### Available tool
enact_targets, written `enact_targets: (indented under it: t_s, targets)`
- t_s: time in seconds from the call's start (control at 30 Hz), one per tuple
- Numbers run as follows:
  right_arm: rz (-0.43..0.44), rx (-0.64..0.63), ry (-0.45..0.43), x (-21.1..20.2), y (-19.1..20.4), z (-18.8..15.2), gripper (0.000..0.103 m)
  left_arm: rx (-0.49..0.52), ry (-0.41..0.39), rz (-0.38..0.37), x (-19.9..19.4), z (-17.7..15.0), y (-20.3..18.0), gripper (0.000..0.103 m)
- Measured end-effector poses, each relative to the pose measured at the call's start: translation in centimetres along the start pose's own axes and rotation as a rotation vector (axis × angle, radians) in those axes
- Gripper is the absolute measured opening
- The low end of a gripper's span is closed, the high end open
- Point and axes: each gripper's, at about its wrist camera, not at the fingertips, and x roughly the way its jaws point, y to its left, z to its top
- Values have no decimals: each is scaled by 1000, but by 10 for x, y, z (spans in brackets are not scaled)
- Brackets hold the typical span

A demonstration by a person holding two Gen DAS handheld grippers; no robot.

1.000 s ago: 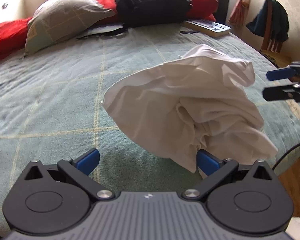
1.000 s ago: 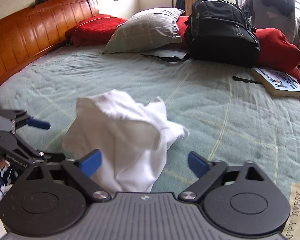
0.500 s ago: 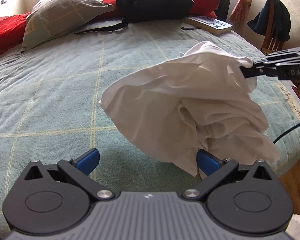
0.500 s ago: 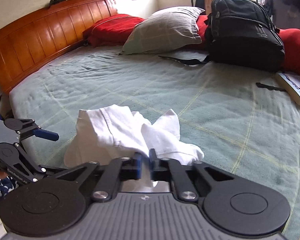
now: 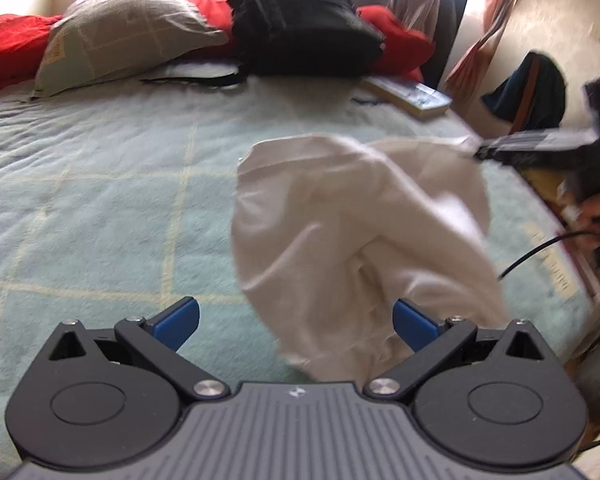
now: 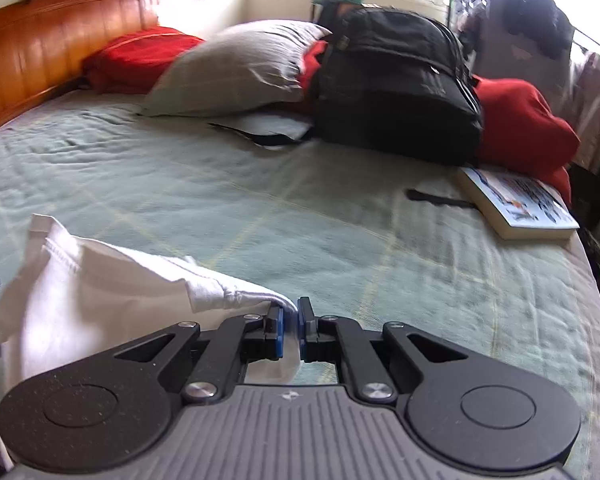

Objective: Fold clothes
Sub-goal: 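Grasp the white T-shirt with the right gripper while the left gripper approaches, then grasp the T-shirt with the left gripper while the right gripper holds it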

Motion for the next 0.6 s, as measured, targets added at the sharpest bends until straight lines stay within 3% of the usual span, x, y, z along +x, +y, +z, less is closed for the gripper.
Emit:
enact_targets:
  t_s: [0.07, 0.27, 0.4, 0.6]
  targets:
    - [25, 20, 9, 2, -2, -3, 10, -15, -13, -25, 3, 3, 3, 99]
    - [99, 80, 35, 9, -8, -10, 14, -107, 15, -73, 23, 4, 23, 78]
    - [139, 140, 40, 8, -16, -20, 26, -128, 30, -78, 30, -1, 33, 77]
    - [213, 209, 32, 3, -25, -41, 30, -208, 33, -160, 38, -11, 53, 75]
